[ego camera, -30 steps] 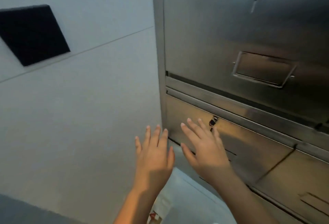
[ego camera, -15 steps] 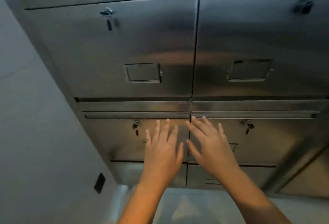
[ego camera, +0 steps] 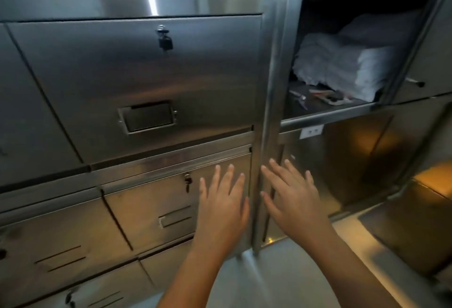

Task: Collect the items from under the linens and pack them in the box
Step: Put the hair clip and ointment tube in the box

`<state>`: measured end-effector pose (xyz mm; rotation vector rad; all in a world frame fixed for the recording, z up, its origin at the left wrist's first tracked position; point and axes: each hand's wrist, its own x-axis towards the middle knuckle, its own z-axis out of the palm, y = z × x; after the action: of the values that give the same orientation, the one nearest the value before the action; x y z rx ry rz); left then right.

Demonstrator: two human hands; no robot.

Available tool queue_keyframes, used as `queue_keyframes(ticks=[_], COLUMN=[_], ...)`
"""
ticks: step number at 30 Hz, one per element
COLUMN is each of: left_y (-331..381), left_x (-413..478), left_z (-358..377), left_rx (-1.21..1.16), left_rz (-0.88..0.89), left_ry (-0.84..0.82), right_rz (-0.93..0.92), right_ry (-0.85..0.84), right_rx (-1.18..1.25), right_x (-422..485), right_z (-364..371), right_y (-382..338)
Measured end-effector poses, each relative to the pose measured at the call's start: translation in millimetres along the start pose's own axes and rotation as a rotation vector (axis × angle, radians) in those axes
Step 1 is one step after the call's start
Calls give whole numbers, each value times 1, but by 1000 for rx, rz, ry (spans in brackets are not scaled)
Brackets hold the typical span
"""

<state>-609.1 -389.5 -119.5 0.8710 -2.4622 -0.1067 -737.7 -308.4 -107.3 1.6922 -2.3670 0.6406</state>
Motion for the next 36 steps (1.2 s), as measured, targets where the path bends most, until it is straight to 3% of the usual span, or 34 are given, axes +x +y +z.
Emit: queue_keyframes(ticks=[7, 13, 21, 30, 36], left_y=[106, 151, 166, 148, 141], left_x=[53, 94, 173, 313, 372], left_z=[64, 96, 159, 214, 254], left_rx=[-118, -162, -152, -101, -103], left_rz=[130, 204, 271, 287, 258], left_ry=[-85, -70, -125, -105, -167], right_rz=[180, 284, 380, 359, 384], right_ry=[32, 24, 18, 70, 4], right_rx=[-97, -139, -122, -111, -93], right_x=[-21, -15, 34, 164, 206], right_z=[-42, -51, -40, -27, -1], right_y=[121, 182, 246, 307, 347])
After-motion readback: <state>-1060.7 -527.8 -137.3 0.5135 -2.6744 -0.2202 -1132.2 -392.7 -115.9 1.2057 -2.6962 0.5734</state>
